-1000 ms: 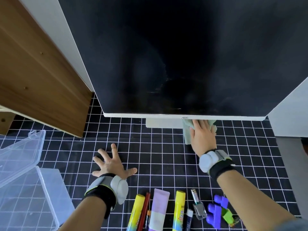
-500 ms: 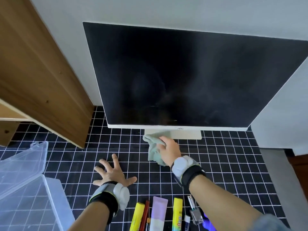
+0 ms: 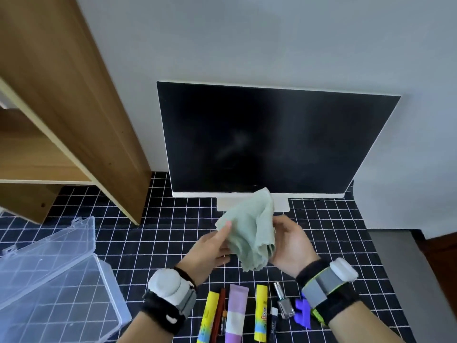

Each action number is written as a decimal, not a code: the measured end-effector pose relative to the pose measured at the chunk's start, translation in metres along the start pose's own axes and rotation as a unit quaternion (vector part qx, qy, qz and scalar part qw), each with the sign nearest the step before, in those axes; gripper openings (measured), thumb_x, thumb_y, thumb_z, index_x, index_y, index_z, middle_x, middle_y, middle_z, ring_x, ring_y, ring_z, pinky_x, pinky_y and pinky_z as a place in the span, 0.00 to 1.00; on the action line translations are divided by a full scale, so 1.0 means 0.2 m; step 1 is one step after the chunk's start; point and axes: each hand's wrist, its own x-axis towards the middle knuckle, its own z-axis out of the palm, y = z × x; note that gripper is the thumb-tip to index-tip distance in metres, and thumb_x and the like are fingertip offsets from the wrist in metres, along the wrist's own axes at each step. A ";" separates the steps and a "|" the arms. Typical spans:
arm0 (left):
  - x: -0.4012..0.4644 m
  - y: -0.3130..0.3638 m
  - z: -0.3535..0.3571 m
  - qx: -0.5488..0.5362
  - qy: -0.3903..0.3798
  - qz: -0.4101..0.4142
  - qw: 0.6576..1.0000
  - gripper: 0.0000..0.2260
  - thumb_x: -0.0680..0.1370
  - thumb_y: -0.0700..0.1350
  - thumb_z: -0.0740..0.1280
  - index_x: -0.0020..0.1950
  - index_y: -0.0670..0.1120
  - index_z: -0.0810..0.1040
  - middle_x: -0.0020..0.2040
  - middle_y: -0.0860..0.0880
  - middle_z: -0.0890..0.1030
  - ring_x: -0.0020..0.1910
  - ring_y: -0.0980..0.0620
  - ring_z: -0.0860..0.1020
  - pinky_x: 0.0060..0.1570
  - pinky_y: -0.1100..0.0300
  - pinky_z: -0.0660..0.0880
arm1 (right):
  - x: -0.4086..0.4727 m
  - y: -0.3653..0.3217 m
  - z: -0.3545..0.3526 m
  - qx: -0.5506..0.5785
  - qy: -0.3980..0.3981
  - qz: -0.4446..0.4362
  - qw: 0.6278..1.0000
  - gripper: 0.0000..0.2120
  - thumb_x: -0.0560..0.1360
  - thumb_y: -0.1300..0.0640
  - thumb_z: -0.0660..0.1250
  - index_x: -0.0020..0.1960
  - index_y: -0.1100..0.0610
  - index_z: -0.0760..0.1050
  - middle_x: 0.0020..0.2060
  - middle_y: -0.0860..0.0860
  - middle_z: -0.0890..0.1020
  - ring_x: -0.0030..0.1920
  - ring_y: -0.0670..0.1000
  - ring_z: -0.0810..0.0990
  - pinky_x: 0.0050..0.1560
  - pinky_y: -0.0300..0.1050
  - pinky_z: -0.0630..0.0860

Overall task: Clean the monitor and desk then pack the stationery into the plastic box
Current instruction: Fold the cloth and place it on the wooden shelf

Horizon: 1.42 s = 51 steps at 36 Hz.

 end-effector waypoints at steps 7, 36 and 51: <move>-0.24 0.05 0.20 0.007 0.008 0.105 0.994 0.16 0.79 0.49 0.68 0.61 0.40 0.79 0.55 0.42 0.85 0.56 0.41 0.83 0.58 0.47 0.79 | -0.30 -0.09 -0.01 -0.035 0.030 -0.013 0.999 0.25 0.77 0.39 0.61 0.54 0.59 0.83 0.55 0.60 0.83 0.51 0.60 0.83 0.52 0.54 0.77; -0.80 -0.18 1.09 -0.083 -0.041 0.195 0.976 0.12 0.82 0.36 0.56 0.59 0.44 0.76 0.49 0.42 0.79 0.39 0.47 0.74 0.37 0.53 0.75 | -1.42 -0.45 -0.50 -0.316 -0.087 -0.197 0.924 0.18 0.71 0.75 0.66 0.44 0.54 0.83 0.49 0.55 0.84 0.51 0.55 0.83 0.45 0.47 0.81; -0.85 -0.10 1.12 0.149 -0.103 0.127 0.975 0.20 0.71 0.45 0.75 0.59 0.40 0.76 0.51 0.44 0.82 0.49 0.46 0.81 0.57 0.45 0.78 | -1.49 -0.44 -0.53 -0.212 -0.095 -0.134 0.963 0.19 0.80 0.60 0.53 0.66 0.60 0.74 0.62 0.64 0.79 0.65 0.63 0.76 0.59 0.56 0.76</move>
